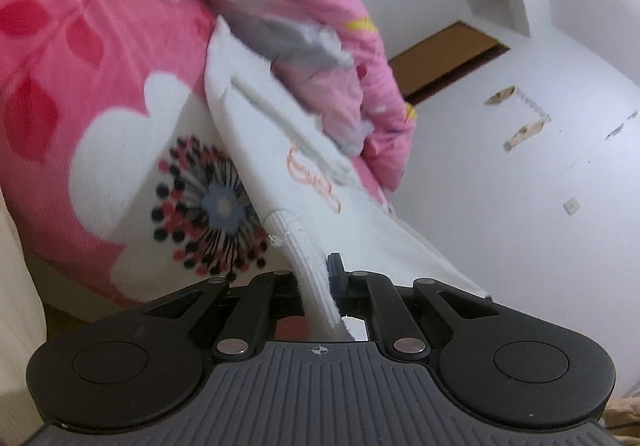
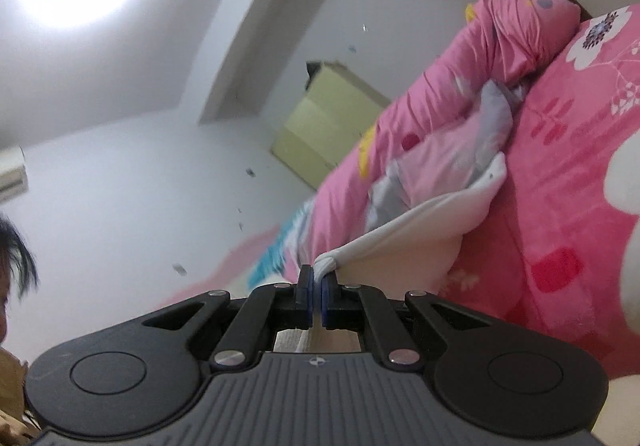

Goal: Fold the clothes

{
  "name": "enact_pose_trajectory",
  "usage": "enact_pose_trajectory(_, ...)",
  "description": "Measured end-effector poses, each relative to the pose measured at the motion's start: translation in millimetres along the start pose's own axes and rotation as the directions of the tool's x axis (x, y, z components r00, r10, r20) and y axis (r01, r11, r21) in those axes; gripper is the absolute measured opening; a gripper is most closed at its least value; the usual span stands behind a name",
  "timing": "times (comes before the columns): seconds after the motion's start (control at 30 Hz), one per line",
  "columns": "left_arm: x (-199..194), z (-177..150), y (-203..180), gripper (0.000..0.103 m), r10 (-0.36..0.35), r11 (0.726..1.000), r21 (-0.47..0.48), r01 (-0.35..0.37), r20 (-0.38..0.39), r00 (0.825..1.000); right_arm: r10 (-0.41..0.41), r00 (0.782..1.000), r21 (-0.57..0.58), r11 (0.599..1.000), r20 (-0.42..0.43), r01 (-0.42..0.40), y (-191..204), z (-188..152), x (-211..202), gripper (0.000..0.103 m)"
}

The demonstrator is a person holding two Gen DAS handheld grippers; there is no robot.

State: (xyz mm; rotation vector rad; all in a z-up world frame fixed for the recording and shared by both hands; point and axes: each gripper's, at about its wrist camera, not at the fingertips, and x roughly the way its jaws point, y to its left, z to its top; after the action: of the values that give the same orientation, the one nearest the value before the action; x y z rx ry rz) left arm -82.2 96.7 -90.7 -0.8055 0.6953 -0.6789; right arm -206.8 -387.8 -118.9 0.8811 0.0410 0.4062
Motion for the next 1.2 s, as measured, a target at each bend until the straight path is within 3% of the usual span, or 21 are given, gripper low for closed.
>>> enact_pose_trajectory(0.4, -15, 8, -22, 0.004, -0.058, 0.998, 0.032, 0.056, 0.077, 0.995, 0.093, 0.989, 0.016, 0.995, 0.113, -0.095, 2, -2, -19, 0.003)
enact_pose_trajectory(0.67, -37, 2, -35, 0.004, -0.083, 0.996, 0.047, 0.078, 0.106, 0.991, 0.108, 0.982, 0.021, 0.993, 0.157, -0.113, 13, -8, -38, 0.003)
enact_pose_trajectory(0.87, -51, -2, -41, 0.004, -0.090, 0.995, 0.051, 0.085, 0.118, 0.989, 0.088, 0.981, 0.019, 0.995, 0.171, -0.093, 26, -20, -56, 0.003)
enact_pose_trajectory(1.07, -38, 2, -32, 0.004, -0.055, 0.998, 0.040, 0.052, 0.090, 0.994, 0.018, 0.988, 0.062, 0.998, 0.152, -0.028, 17, -24, -51, 0.003)
enact_pose_trajectory(1.2, -27, 7, -25, 0.004, -0.025, 0.999, 0.040, 0.022, 0.077, 0.997, -0.027, 0.992, 0.031, 0.999, 0.126, 0.023, 19, -20, -40, 0.003)
